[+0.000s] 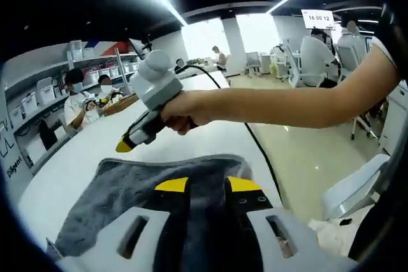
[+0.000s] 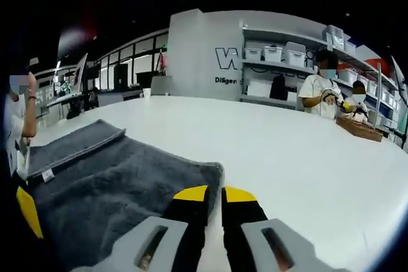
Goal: Open the folded towel by lifting each exposed corner and separating the folded layers until the towel lies flat within the target outline without major curled edges
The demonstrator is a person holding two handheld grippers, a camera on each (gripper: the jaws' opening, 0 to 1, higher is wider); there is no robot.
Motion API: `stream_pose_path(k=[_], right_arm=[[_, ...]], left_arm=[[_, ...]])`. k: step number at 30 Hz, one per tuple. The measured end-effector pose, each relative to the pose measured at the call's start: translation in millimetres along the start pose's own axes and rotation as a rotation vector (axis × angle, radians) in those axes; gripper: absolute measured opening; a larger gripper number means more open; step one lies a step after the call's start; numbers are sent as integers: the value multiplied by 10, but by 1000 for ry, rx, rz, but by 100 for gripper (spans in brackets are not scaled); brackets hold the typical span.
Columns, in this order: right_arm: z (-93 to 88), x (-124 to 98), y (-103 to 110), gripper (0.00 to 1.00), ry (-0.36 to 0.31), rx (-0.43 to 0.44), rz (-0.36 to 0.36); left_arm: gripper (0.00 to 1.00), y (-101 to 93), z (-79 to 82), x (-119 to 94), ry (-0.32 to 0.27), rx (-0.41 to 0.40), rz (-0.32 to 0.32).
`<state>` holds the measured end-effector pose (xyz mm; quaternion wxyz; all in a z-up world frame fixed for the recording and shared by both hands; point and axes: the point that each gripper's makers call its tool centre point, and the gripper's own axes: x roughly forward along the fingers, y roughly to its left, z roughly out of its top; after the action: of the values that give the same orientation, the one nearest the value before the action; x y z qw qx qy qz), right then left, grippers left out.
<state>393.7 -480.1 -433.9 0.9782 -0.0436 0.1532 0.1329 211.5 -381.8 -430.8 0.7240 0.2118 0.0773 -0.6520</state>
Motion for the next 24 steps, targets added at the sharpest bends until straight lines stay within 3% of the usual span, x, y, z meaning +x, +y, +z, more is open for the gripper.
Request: stream_pose_path(k=[4, 5, 6, 8, 9, 12, 16, 19, 23, 24], right_arm=[[47, 89, 22, 0, 8, -20, 10], [48, 117, 29, 0, 13, -23, 14], [42, 152, 71, 0, 22, -26, 21], [45, 203, 102, 0, 31, -41, 30], [51, 232, 111, 0, 29, -50, 34], [4, 409, 128, 0, 49, -47, 45], [-89, 541, 161, 0, 82, -55, 58], [-260, 605, 35, 0, 132, -59, 14], [-323, 614, -21, 0, 129, -42, 11], [-311, 581, 5, 0, 121, 8, 13]], left_arm=[[18, 61, 10, 121, -7, -3, 13], [18, 39, -22, 165, 13, 9, 2], [17, 30, -135, 190, 84, 60, 6], [18, 32, -226, 204, 128, 140, 24], [18, -10, -252, 211, 135, 135, 13], [15, -206, -221, 273, 105, 64, -63], [13, -271, -290, 337, 145, 138, -64], [4, -335, -283, 347, 127, 111, -93], [15, -300, -278, 304, 122, 115, -71], [16, -270, -275, 260, 120, 105, -63]])
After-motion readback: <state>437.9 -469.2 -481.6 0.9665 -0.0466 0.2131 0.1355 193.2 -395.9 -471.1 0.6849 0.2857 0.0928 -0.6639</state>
